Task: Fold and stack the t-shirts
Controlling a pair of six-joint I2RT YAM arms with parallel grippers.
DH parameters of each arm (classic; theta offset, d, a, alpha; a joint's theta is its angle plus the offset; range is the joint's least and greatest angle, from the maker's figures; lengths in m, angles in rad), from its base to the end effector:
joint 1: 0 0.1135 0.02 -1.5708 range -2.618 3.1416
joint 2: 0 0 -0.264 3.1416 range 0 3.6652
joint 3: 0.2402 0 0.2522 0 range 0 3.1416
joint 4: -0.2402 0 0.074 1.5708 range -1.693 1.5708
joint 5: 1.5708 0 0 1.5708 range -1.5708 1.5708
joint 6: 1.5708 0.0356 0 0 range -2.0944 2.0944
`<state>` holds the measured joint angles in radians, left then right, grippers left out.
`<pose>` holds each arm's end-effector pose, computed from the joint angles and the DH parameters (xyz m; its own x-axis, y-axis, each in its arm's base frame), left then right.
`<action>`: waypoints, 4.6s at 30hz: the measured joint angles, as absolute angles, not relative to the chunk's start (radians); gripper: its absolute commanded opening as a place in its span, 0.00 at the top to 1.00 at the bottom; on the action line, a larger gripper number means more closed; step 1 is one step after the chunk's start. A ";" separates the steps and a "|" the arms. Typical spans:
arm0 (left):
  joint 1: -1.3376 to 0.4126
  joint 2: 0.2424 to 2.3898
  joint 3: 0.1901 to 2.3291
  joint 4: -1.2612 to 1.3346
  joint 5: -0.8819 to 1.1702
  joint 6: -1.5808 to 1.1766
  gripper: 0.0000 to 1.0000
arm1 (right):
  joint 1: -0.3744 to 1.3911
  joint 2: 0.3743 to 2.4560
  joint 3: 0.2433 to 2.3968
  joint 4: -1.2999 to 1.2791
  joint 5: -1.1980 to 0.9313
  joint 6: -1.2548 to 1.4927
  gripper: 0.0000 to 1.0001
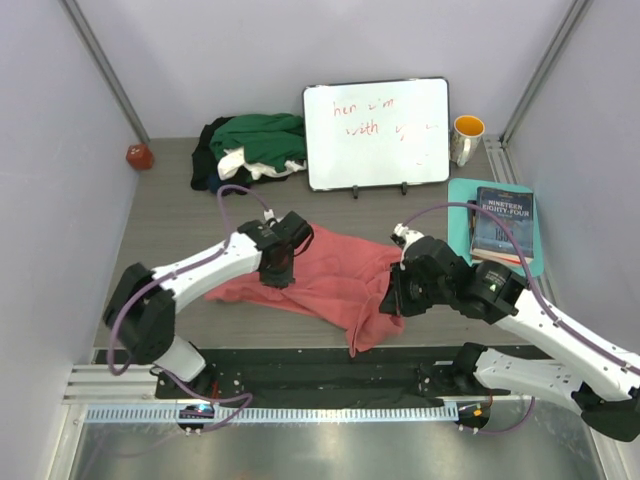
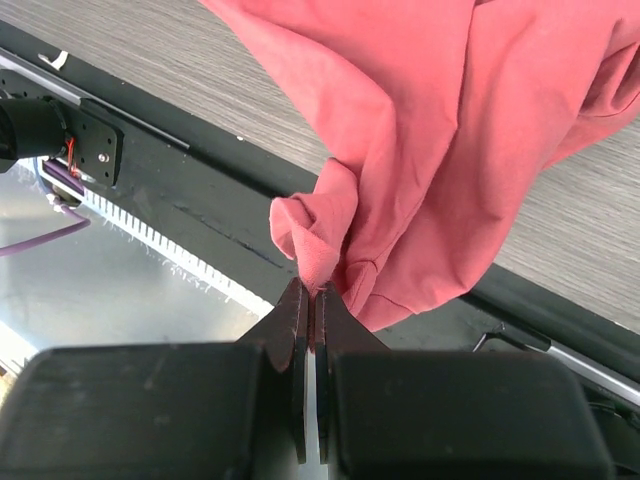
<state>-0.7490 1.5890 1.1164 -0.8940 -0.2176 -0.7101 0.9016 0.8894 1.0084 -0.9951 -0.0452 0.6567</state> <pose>0.2193 -0.1934 0.2129 -0.9563 0.0200 -0.2916 0.0123 0.9995 0.0281 0.0980 0.1265 0.3230 -0.8668 -0.1127 -0.4858 -0.3438 0.8407 0.4183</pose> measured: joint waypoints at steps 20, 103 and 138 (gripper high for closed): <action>-0.764 1.602 1.296 -0.894 -0.259 -0.682 0.38 | 0.902 0.927 1.073 -0.979 0.019 0.633 0.99; -0.798 1.965 1.629 -0.803 -0.204 -0.567 1.00 | 0.902 0.927 1.059 -0.934 0.130 0.633 0.99; -0.516 1.096 2.065 -1.074 -0.850 -0.381 1.00 | 0.831 1.113 1.993 -0.805 0.582 0.082 0.99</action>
<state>-0.5159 1.0958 2.0647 -1.0744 -0.8501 -0.3805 0.8314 1.1133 1.9934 -0.8055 0.5819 0.0822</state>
